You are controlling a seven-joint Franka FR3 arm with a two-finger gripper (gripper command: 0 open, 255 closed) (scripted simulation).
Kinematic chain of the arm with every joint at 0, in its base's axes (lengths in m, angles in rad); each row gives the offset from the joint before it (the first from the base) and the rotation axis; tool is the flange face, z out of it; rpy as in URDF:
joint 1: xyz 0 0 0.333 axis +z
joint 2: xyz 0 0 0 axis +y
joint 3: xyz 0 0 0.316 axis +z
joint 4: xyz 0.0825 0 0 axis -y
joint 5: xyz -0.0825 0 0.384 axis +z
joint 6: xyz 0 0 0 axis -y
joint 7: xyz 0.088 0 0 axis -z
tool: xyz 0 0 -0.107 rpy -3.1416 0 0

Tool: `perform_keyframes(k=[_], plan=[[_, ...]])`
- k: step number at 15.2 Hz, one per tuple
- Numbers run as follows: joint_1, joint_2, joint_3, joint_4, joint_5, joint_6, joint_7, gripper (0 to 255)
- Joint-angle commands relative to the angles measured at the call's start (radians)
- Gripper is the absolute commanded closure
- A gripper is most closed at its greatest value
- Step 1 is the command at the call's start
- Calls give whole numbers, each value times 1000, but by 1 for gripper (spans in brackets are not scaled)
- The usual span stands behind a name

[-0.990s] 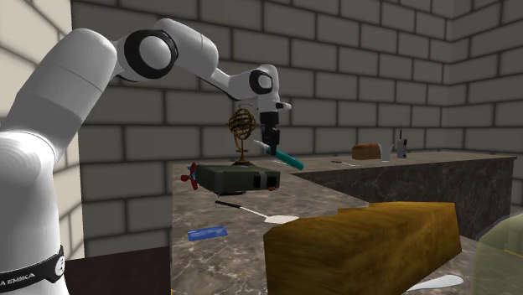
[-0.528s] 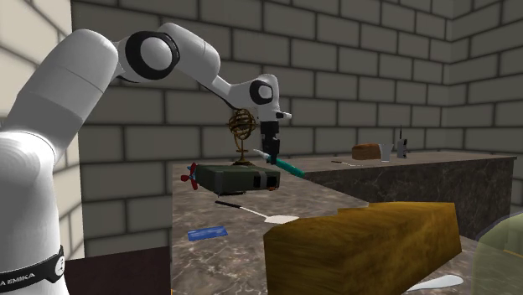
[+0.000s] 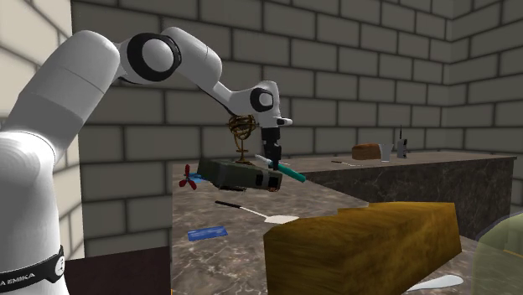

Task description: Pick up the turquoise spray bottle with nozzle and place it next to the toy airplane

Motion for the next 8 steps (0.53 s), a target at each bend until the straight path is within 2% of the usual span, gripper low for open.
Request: perform_keyframes(k=[1,8], plan=[[1,15,1,-40,1,22,3,255],[2,44,-3,-78,-6,88,9,255]])
